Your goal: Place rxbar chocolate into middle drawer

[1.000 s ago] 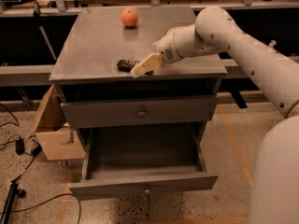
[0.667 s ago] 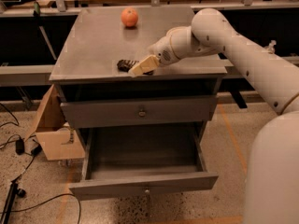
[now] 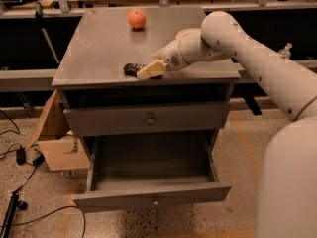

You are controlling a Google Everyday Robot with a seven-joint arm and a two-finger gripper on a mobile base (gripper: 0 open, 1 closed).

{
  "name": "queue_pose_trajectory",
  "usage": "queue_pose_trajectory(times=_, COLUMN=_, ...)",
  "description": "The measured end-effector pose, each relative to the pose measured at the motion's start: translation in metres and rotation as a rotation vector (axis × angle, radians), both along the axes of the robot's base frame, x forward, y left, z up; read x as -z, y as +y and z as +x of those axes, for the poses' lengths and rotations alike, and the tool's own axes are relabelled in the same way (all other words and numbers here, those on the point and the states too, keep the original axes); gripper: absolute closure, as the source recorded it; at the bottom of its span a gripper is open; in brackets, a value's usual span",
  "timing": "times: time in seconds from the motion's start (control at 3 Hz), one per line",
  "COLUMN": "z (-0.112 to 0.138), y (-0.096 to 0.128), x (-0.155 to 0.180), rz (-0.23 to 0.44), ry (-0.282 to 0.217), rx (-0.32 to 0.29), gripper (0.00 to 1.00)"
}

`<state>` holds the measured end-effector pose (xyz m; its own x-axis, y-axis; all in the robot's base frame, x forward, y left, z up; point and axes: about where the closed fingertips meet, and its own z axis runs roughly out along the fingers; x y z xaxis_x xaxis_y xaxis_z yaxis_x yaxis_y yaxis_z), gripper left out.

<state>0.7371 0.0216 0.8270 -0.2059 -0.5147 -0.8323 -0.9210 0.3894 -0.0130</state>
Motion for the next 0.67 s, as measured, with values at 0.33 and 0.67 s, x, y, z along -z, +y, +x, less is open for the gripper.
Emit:
queue_pose_trajectory(times=0.33, z=0.0000, y=0.0000, x=-0.0029, rz=0.000, ry=0.000, rx=0.000, gripper=0.88)
queue_pose_trajectory(times=0.67, z=0.0000, y=0.0000, x=-0.0059, rz=0.000, ry=0.000, rx=0.000, gripper=1.00)
